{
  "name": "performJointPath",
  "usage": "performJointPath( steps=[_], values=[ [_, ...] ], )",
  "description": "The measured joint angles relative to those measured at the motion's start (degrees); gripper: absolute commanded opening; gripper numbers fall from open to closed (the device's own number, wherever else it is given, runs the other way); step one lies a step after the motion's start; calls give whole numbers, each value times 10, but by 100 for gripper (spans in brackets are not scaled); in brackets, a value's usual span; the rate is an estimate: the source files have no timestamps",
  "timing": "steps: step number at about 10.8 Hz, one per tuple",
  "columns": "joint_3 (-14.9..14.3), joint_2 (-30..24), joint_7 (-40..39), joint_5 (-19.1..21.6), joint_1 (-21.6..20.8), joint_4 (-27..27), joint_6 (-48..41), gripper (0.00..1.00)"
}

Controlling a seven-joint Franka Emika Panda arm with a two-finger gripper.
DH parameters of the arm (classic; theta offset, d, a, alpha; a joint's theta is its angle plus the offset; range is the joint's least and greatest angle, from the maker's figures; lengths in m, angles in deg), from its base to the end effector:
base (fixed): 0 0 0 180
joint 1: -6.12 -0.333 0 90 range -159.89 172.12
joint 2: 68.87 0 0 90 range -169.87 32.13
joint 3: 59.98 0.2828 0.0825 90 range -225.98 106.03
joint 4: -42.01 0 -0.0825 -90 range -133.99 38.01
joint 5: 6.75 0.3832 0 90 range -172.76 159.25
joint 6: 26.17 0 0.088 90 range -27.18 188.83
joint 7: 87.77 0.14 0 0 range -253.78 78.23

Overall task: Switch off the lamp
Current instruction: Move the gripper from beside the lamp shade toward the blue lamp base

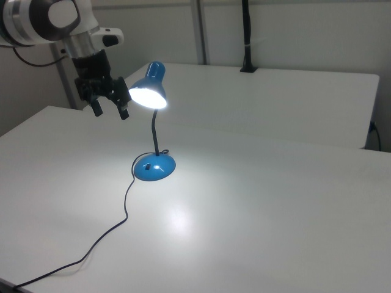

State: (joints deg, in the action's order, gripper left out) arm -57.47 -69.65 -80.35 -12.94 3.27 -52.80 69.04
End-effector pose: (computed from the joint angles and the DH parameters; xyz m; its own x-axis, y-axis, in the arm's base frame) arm 0.5565 0.0381 0.5349 0.9991 -0.0254 0.0338 -0.0289 -0.9941 0.1047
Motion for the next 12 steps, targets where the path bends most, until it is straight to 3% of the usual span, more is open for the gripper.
performJointPath(
  steps=[2, 3, 5, 6, 12],
  values=[
    [0, 1, 0, 0, 0, 0, 0, 45],
    [0, 1, 0, 0, 0, 0, 0, 27],
    [0, 2, 0, 0, 0, 0, 0, 4],
    [0, 3, 0, 0, 0, 0, 0, 0],
    [4, 11, -6, 0, -2, -2, 5, 0]
  ],
)
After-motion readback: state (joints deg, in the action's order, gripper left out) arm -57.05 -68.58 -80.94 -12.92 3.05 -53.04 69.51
